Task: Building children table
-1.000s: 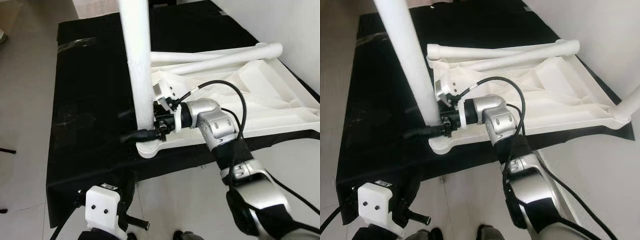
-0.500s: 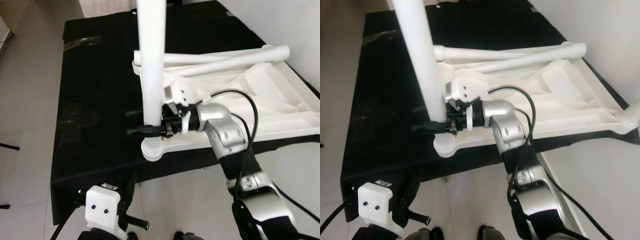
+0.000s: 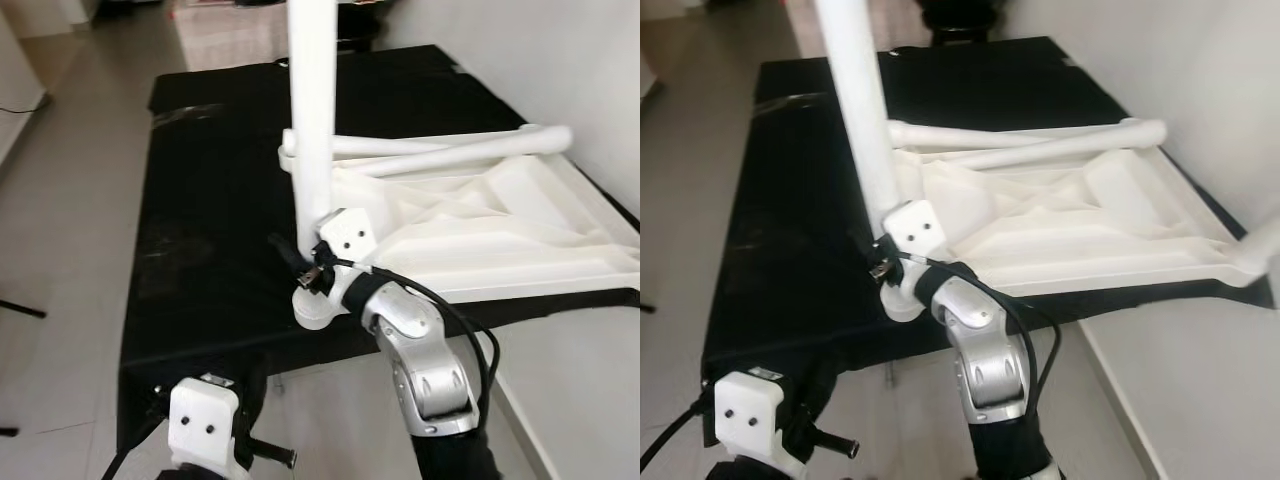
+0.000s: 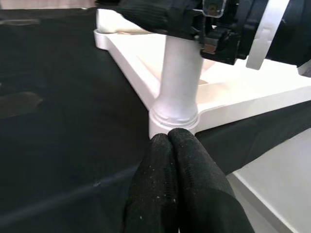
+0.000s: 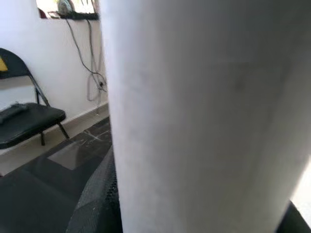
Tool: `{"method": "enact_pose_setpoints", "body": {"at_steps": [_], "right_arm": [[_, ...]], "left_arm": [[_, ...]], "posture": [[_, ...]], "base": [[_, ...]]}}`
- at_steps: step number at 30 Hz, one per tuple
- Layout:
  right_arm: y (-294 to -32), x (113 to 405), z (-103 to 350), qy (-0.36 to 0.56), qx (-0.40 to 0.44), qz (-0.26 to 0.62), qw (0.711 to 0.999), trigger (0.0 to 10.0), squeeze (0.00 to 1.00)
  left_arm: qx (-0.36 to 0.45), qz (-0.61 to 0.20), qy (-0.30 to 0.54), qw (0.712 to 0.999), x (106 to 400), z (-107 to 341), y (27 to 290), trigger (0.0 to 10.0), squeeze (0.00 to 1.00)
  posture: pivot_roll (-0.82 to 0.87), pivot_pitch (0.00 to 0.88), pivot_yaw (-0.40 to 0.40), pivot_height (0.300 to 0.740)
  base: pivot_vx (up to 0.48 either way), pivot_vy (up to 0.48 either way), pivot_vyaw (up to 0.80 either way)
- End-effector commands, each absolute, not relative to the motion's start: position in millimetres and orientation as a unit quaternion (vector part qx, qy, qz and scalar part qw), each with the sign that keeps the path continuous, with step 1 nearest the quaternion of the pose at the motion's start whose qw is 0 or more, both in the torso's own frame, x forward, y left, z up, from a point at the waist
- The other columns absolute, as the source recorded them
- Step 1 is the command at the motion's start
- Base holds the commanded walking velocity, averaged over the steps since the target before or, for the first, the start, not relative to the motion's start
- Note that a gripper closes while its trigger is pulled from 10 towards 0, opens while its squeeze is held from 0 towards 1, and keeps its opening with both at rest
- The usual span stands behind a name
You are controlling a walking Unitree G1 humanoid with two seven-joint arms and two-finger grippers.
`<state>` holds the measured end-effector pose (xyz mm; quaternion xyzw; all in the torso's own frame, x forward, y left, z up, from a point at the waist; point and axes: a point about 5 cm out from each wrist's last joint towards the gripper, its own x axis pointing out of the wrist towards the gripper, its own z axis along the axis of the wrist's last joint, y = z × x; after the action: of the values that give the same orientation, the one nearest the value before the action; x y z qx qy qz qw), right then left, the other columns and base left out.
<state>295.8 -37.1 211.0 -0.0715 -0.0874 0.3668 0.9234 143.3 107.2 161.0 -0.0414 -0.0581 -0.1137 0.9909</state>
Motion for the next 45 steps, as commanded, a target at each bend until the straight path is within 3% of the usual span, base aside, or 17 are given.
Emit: {"method": "enact_pose_setpoints", "body": {"at_steps": [1,2,3,4,5,6,7,10,14,16,17,30,32,33,41,44,45], "right_arm": [[-29,298,180,-0.011,-0.064,0.373,0.926,10.0,0.0],[-28,300,183,-0.014,-0.06,0.378,0.924,10.0,0.0],[-26,303,189,-0.021,-0.041,0.413,0.91,10.0,0.1],[-25,303,198,-0.035,-0.022,0.447,0.893,10.0,1.0],[-25,303,198,-0.035,-0.022,0.447,0.893,10.0,1.0],[-26,305,217,-0.067,-0.004,0.532,0.844,10.0,1.0],[-27,305,222,-0.072,-0.002,0.553,0.83,10.0,1.0],[-28,305,225,-0.072,-0.001,0.564,0.822,10.0,1.0],[-36,312,236,-0.083,-0.094,0.66,0.741,10.0,1.0],[-37,316,240,-0.084,-0.102,0.671,0.729,10.0,1.0],[-36,323,245,-0.081,-0.103,0.684,0.718,10.0,0.0],[-25,339,270,-0.067,-0.088,0.761,0.64,10.0,0.0],[-24,338,270,-0.062,-0.087,0.772,0.627,9.2,0.0],[-24,339,271,-0.058,-0.084,0.783,0.613,0.0,0.0],[-26,345,271,-0.061,-0.077,0.789,0.607,0.0,0.0],[-33,349,271,-0.072,-0.072,0.769,0.632,0.0,0.0],[-40,353,272,-0.083,-0.074,0.743,0.66,0.0,0.0]], "left_arm": [[-0.042,-0.112,-0.045,0.992,143,155,108,10.0,0.0],[-0.041,-0.11,-0.046,0.992,143,156,108,10.0,0.0],[-0.041,-0.108,-0.047,0.992,143,156,108,10.0,0.0],[-0.041,-0.108,-0.047,0.992,143,156,108,10.0,0.0],[-0.041,-0.108,-0.047,0.992,143,156,108,10.0,0.0],[-0.042,-0.109,-0.047,0.992,143,156,107,10.0,0.0],[-0.042,-0.11,-0.047,0.992,143,156,107,10.0,0.0],[-0.043,-0.11,-0.047,0.992,143,156,107,10.0,0.0],[-0.043,-0.112,-0.046,0.992,142,156,105,10.0,0.0],[-0.043,-0.112,-0.046,0.992,142,156,105,10.0,0.0],[-0.043,-0.112,-0.045,0.992,141,156,105,10.0,0.0],[-0.04,-0.113,-0.041,0.992,137,157,106,10.0,0.0],[-0.04,-0.113,-0.04,0.992,137,157,106,10.0,0.0],[-0.04,-0.113,-0.04,0.992,137,157,106,10.0,0.0],[-0.041,-0.113,-0.04,0.992,138,156,105,10.0,0.0],[-0.042,-0.113,-0.041,0.992,138,156,104,10.0,0.0],[-0.042,-0.114,-0.041,0.992,139,156,104,10.0,0.0]], "posture": [[-0.03,0.215,-0.02,0.74],[-0.03,0.215,-0.02,0.74],[-0.03,0.214,-0.02,0.74],[-0.03,0.214,-0.02,0.74],[-0.03,0.214,-0.02,0.74],[-0.03,0.214,-0.019,0.74],[-0.03,0.213,-0.02,0.74],[-0.03,0.213,-0.02,0.74],[-0.01,0.21,-0.017,0.74],[-0.01,0.21,-0.017,0.74],[0.0,0.209,-0.012,0.74],[0.02,0.223,-0.005,0.74],[0.02,0.223,-0.005,0.74],[0.02,0.224,-0.006,0.74],[0.01,0.22,-0.005,0.74],[0.01,0.219,-0.006,0.74],[0.01,0.22,-0.007,0.74]], "base": [[0.0,0.0,0.0],[0.0,0.0,0.0],[0.0,0.0,0.0],[0.0,0.0,0.0],[0.0,0.0,0.0],[0.0,0.0,0.0],[0.0,0.0,0.0],[0.0,0.0,0.0],[0.0,0.0,0.0],[0.0,0.0,0.0],[0.0,0.0,0.0],[0.0,0.0,0.0],[0.0,0.0,0.0],[0.0,0.0,0.0],[0.0,0.0,0.0],[0.0,0.0,0.0],[0.0,0.0,0.0]]}}
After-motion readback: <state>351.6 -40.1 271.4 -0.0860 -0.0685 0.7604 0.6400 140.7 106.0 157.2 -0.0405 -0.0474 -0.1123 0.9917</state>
